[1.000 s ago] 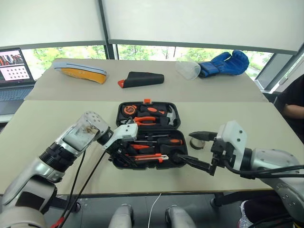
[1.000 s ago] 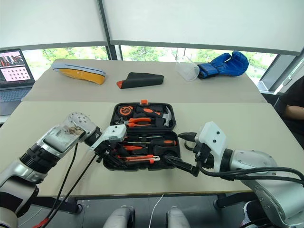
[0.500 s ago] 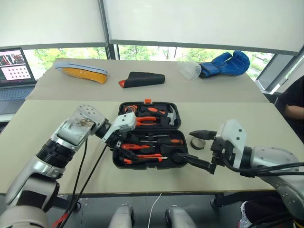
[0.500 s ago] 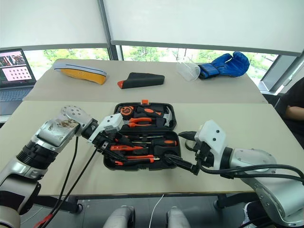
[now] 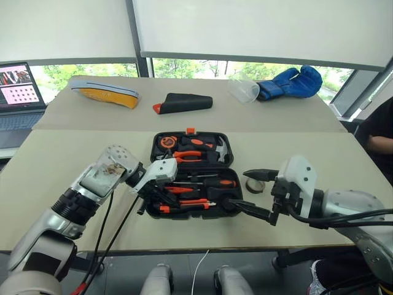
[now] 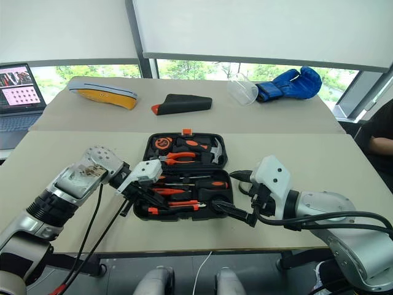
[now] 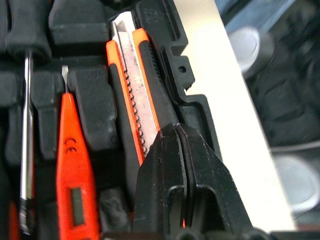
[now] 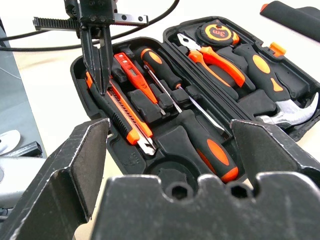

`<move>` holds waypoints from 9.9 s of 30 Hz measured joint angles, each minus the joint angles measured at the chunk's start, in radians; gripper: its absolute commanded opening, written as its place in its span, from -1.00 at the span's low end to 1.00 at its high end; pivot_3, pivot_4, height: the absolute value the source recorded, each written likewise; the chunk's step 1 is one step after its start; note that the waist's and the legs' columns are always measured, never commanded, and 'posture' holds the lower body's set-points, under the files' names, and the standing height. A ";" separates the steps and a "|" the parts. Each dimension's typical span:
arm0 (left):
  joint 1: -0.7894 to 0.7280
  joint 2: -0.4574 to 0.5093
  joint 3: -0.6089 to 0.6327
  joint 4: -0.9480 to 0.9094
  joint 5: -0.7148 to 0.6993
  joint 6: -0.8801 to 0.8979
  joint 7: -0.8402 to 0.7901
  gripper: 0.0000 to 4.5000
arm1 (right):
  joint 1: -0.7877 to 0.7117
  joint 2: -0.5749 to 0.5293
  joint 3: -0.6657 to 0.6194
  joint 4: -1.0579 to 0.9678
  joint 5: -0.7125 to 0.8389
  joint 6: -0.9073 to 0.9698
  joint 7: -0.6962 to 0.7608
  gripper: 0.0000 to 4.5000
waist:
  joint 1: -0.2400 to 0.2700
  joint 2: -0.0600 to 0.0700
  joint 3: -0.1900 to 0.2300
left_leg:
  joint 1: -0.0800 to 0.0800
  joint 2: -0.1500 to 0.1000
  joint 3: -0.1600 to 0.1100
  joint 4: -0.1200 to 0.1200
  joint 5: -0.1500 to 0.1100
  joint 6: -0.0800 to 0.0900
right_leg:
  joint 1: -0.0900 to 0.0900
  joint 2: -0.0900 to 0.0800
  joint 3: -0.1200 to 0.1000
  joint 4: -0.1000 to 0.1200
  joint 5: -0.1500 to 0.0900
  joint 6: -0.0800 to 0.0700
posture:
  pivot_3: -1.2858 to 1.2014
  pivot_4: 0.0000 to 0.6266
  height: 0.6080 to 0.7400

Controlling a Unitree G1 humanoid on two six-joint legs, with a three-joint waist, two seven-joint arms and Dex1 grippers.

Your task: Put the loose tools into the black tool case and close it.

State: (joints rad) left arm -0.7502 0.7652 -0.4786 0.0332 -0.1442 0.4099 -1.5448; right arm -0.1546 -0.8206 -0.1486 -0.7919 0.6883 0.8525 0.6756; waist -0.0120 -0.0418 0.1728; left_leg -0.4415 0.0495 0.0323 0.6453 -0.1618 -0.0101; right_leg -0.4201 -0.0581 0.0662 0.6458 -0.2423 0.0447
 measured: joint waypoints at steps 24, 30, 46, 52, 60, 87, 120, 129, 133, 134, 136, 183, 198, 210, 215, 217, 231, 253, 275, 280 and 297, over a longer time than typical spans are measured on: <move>-0.091 -0.107 0.316 0.133 -0.249 0.202 0.043 0.90 | 0.180 -0.078 -0.183 0.035 0.058 0.027 0.021 1.00 | -0.007 0.003 -0.002 | -0.003 -0.001 0.000 0.000 0.007 0.010 | -0.002 0.000 0.001 -0.001 0.006 0.000 | 0.03 -0.52 1.00; -0.056 -0.138 0.338 0.069 -0.309 0.211 0.066 0.97 | 0.075 -0.089 -0.051 0.191 -0.043 -0.009 0.035 1.00 | -0.004 0.002 -0.002 | -0.003 -0.001 0.000 0.000 0.007 0.010 | -0.002 0.000 0.001 -0.001 0.003 -0.005 | 0.03 -0.52 1.00; 0.042 -0.127 0.299 -0.037 -0.281 0.153 0.125 1.00 | -0.161 -0.017 0.308 0.670 -0.460 -0.348 0.112 0.20 | -0.004 0.003 -0.002 | -0.004 -0.001 0.001 0.000 0.007 0.010 | -0.002 0.001 0.002 -0.002 0.007 0.000 | 0.03 -0.52 1.00; 0.042 -0.129 0.292 -0.057 -0.279 0.160 0.149 1.00 | -0.191 0.019 0.338 0.729 -0.522 -0.398 0.128 0.05 | -0.002 0.003 -0.002 | -0.004 -0.001 0.001 0.000 0.007 0.010 | -0.002 0.001 0.002 -0.002 0.007 0.000 | 0.03 -0.52 1.00; 0.042 -0.127 0.283 -0.057 -0.278 0.160 0.151 1.00 | -0.189 0.031 0.335 0.741 -0.545 -0.421 0.160 -0.96 | -0.003 0.003 -0.002 | -0.003 -0.001 0.001 0.000 0.007 0.010 | -0.002 0.001 0.002 -0.002 0.007 0.000 | 0.03 -0.52 1.00; 0.087 -0.055 0.220 -0.103 -0.216 0.013 0.061 1.00 | -0.236 -0.012 0.422 0.339 -0.344 -0.116 0.285 -0.27 | -0.001 0.003 -0.001 | -0.004 0.000 0.003 0.000 0.007 0.010 | -0.003 0.000 0.002 -0.002 0.004 -0.005 | 0.03 -0.52 1.00; 0.325 -0.024 0.444 0.220 -0.041 -0.125 0.489 -1.00 | -0.229 0.046 0.229 0.756 -0.430 -0.387 0.239 -0.99 | -0.002 0.003 -0.001 | -0.003 0.000 0.007 -0.002 0.006 0.010 | -0.004 -0.002 0.002 -0.004 0.007 -0.006 | 0.03 -0.52 1.00; 0.306 -0.056 0.396 0.184 -0.027 -0.100 0.461 -1.00 | -0.345 0.125 0.371 0.978 -0.596 -0.632 0.291 -0.99 | 0.007 0.003 -0.001 | -0.005 -0.001 0.007 -0.002 0.007 0.010 | -0.003 -0.002 0.002 -0.004 0.010 -0.003 | 0.03 -0.52 1.00; 0.305 -0.050 0.389 0.174 -0.027 -0.100 0.414 -1.00 | -0.303 0.101 0.361 0.933 -0.596 -0.642 0.342 -0.99 | 0.009 0.003 -0.001 | -0.006 -0.001 0.007 -0.003 0.006 0.009 | -0.004 -0.002 0.002 -0.004 0.009 -0.004 | 0.03 -0.52 1.00; 0.304 -0.051 0.382 0.174 -0.027 -0.101 0.401 -1.00 | -0.287 0.091 0.356 0.910 -0.596 -0.642 0.352 -0.99 | 0.010 0.003 -0.001 | -0.006 -0.001 0.007 -0.003 0.006 0.009 | -0.004 -0.002 0.002 -0.004 0.008 -0.004 | 0.03 -0.52 1.00; 0.295 -0.051 0.364 0.173 -0.019 -0.107 0.373 -1.00 | -0.244 0.075 0.337 0.856 -0.594 -0.640 0.363 -0.99 | 0.012 0.003 -0.001 | -0.006 -0.001 0.007 -0.004 0.006 0.009 | -0.004 -0.002 0.002 -0.004 0.008 -0.004 | 0.03 -0.52 1.00; -0.280 -0.280 0.564 0.758 -0.181 0.616 0.625 0.00 | -0.630 0.325 0.039 1.168 -0.282 0.189 -0.082 0.21 | -0.002 -0.001 0.001 | -0.013 -0.003 0.004 -0.003 0.009 0.010 | -0.009 -0.002 0.002 -0.005 0.014 0.000 | 0.03 -0.52 1.00; -0.268 -0.266 0.555 0.748 -0.173 0.613 0.623 -1.00 | -0.586 0.293 0.095 1.048 -0.312 0.176 -0.067 -0.99 | -0.003 -0.001 0.001 | -0.013 -0.003 0.003 -0.003 0.009 0.010 | -0.008 -0.002 0.002 -0.004 0.015 0.000 | 0.03 -0.52 1.00; -0.181 -0.333 0.571 0.635 -0.149 0.256 0.680 -1.00 | -0.592 0.334 0.117 1.058 -0.450 -0.151 -0.142 -0.99 | -0.002 -0.001 0.002 | -0.015 -0.003 0.003 -0.002 0.015 0.007 | -0.010 -0.002 0.002 -0.006 0.021 0.004 | 0.03 -0.52 1.00; -0.144 -0.357 0.580 0.550 -0.123 0.019 0.702 -1.00 | -0.602 0.335 0.108 1.058 -0.535 -0.409 -0.187 -0.99 | -0.004 -0.001 0.002 | -0.020 -0.003 0.003 -0.003 0.018 0.007 | -0.016 -0.001 0.003 -0.005 0.025 0.001 | 0.03 -0.52 1.00; -0.125 -0.364 0.577 0.530 -0.112 -0.035 0.706 -1.00 | -0.575 0.337 0.100 1.055 -0.557 -0.493 -0.202 -0.99 | -0.002 -0.001 0.002 | -0.020 -0.003 0.003 -0.003 0.018 0.007 | -0.016 -0.001 0.003 -0.005 0.025 0.001 | 0.03 -0.52 1.00; 0.217 -0.367 0.518 0.208 -0.015 -0.317 0.793 -0.69 | -0.133 0.362 0.097 0.837 -0.640 -0.900 -0.246 -0.84 | -0.007 0.000 -0.001 | -0.002 -0.001 0.006 -0.010 0.016 0.006 | 0.001 -0.002 0.003 -0.013 0.021 0.000 | 0.03 -0.52 1.00; -0.075 -0.085 0.398 0.550 -0.059 -0.141 0.449 -0.08 | 0.426 -0.133 -0.052 0.235 -0.248 -0.439 0.276 -0.44 | 0.004 -0.001 -0.003 | -0.006 -0.002 0.012 -0.011 0.013 -0.001 | -0.001 -0.019 -0.012 -0.029 0.023 0.000 | 0.03 -0.52 1.00; -0.448 -0.346 0.217 1.206 0.314 -0.781 0.263 -0.99 | 0.032 -0.006 0.314 0.458 -0.553 -0.438 0.151 -1.00 | 0.023 -0.002 -0.002 | -0.019 -0.004 0.013 -0.003 0.013 0.012 | -0.004 -0.019 -0.012 -0.030 0.028 0.008 | 0.03 -0.52 1.00; -0.409 -0.340 0.233 1.139 0.286 -0.793 0.112 -0.99 | 0.075 -0.020 0.233 0.500 -0.578 -0.475 0.125 -1.00 | 0.036 -0.002 -0.002 | -0.019 -0.004 0.013 0.000 0.013 0.012 | -0.002 -0.019 -0.012 -0.029 0.027 0.008 | 0.03 -0.52 1.00; -0.338 -0.537 0.163 0.717 0.031 -0.300 -0.004 -0.99 | 0.284 0.000 0.014 0.178 -0.288 -0.310 0.185 -1.00 | 0.018 -0.001 -0.003 | -0.014 -0.004 0.011 0.004 0.013 0.012 | -0.002 -0.018 -0.012 -0.017 0.019 0.008 | 0.03 -0.52 1.00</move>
State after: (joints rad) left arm -1.0879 0.2278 -0.3157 0.7506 -0.1136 0.1095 -1.5487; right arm 0.1289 -0.8202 -0.1345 -0.6135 0.3999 0.5424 0.8606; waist 0.0065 -0.0428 0.1700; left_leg -0.4558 0.0458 0.0430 0.6498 -0.1486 0.0022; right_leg -0.4217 -0.0760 0.0546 0.6288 -0.2237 0.0526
